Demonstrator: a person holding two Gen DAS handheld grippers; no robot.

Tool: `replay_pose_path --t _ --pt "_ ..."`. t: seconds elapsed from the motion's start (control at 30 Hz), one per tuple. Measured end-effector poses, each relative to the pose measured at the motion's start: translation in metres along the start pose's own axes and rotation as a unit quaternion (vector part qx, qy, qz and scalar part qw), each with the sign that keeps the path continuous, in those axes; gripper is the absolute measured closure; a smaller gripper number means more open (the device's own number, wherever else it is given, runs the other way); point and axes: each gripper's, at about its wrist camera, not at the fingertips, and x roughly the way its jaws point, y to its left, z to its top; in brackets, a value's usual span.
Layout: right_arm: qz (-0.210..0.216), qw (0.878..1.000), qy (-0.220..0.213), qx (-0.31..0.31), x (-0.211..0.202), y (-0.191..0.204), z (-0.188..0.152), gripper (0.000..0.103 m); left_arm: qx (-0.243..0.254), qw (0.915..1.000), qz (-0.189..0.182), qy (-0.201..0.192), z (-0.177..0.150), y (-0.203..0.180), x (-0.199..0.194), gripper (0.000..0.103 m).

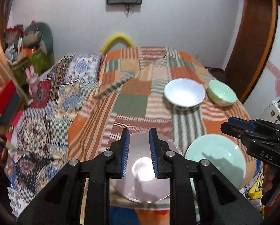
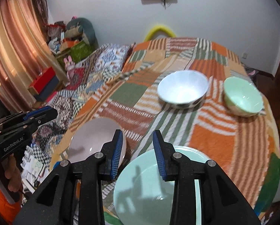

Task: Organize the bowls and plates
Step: 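Lower the pink bowl onto the mint green plate and open both grippers, then move both grippers to the white spotted bowl rim and close them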

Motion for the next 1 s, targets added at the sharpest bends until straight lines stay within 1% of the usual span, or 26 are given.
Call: replay_pose_path --t 0.03,0.07,0.1,0.17,0.27,0.33,0.4,0.47,0.57,0.73,0.83,1.0 --pt "-0.002 1.0 -0.007 0.003 -0.005 -0.004 0.003 0.071 0.006 1.0 -0.001 -0.008 0.006 -0.006 -0.001 0.077" --pt "-0.003 1.0 -0.013 0.005 -0.009 -0.007 0.004 0.067 0.01 0.9999 -0.002 -0.012 0.01 -0.011 -0.003 0.073" --pt "-0.007 1.0 -0.025 0.008 -0.014 -0.013 0.007 0.061 0.014 0.9997 -0.003 -0.018 0.014 -0.016 -0.003 0.071" --pt "-0.02 0.999 -0.044 0.013 -0.022 -0.022 0.011 0.055 0.023 0.9993 -0.008 -0.027 0.024 -0.025 -0.002 0.061" --pt "-0.033 0.997 -0.062 0.025 -0.029 -0.037 0.019 0.054 0.031 0.9988 -0.018 -0.033 0.04 -0.036 0.004 0.054" --pt "-0.039 0.996 -0.068 0.036 -0.03 -0.048 0.024 0.053 0.035 0.9985 -0.019 -0.037 0.05 -0.043 0.011 0.051" --pt "-0.045 0.995 -0.072 0.046 -0.028 -0.06 0.03 0.051 0.039 0.9984 -0.022 -0.035 0.06 -0.049 0.02 0.05" --pt "-0.052 0.995 -0.074 0.05 -0.025 -0.067 0.035 0.051 0.043 0.9984 -0.024 -0.028 0.071 -0.054 0.033 0.045" --pt "-0.064 0.994 -0.072 0.054 -0.018 -0.078 0.043 0.051 0.046 0.9983 -0.031 -0.017 0.084 -0.061 0.054 0.043" --pt "-0.074 0.994 -0.063 0.058 -0.002 -0.096 0.053 0.051 0.051 0.9981 -0.034 0.007 0.101 -0.069 0.096 0.043" --pt "-0.073 0.994 -0.053 0.063 0.011 -0.102 0.058 0.051 0.046 0.9974 -0.045 0.032 0.108 -0.07 0.127 0.043" --pt "-0.067 0.995 -0.028 0.073 0.037 -0.113 0.062 0.051 0.048 0.9962 -0.038 0.063 0.111 -0.071 0.169 0.043"
